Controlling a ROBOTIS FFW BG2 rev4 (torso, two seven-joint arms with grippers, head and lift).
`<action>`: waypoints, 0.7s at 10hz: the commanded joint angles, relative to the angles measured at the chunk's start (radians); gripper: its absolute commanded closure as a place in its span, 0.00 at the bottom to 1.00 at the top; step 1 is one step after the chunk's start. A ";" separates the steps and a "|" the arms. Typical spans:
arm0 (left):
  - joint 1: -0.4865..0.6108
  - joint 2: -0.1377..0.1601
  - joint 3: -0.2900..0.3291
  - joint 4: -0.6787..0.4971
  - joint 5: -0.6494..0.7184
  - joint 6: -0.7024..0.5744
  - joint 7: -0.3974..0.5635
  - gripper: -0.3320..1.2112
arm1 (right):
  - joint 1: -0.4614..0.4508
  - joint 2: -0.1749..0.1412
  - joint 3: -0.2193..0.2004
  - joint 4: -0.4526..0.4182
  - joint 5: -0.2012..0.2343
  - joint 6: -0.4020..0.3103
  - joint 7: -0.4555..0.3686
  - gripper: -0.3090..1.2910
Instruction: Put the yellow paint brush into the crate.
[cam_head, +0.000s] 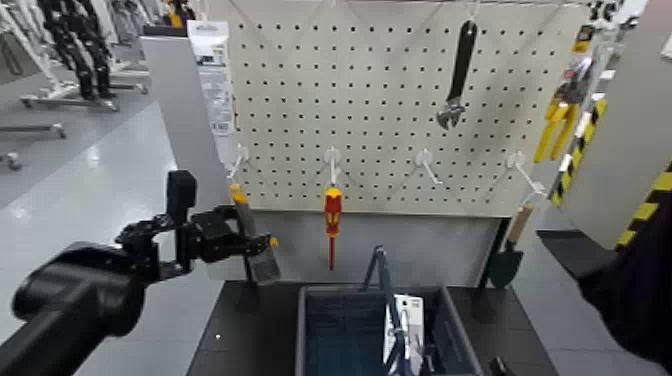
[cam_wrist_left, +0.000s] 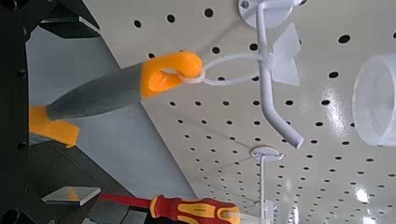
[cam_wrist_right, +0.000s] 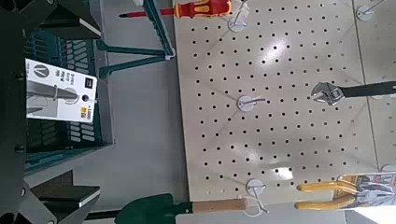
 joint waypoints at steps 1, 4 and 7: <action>-0.046 -0.009 -0.045 0.045 0.017 -0.018 -0.015 0.29 | -0.002 -0.001 0.002 0.001 0.000 0.002 0.000 0.27; -0.047 -0.012 -0.047 0.043 0.037 -0.011 -0.015 0.74 | -0.001 0.001 0.002 -0.001 0.000 0.003 0.000 0.27; -0.037 -0.012 -0.035 0.029 0.038 0.005 0.003 0.92 | 0.002 0.001 0.000 -0.002 0.000 0.005 0.000 0.27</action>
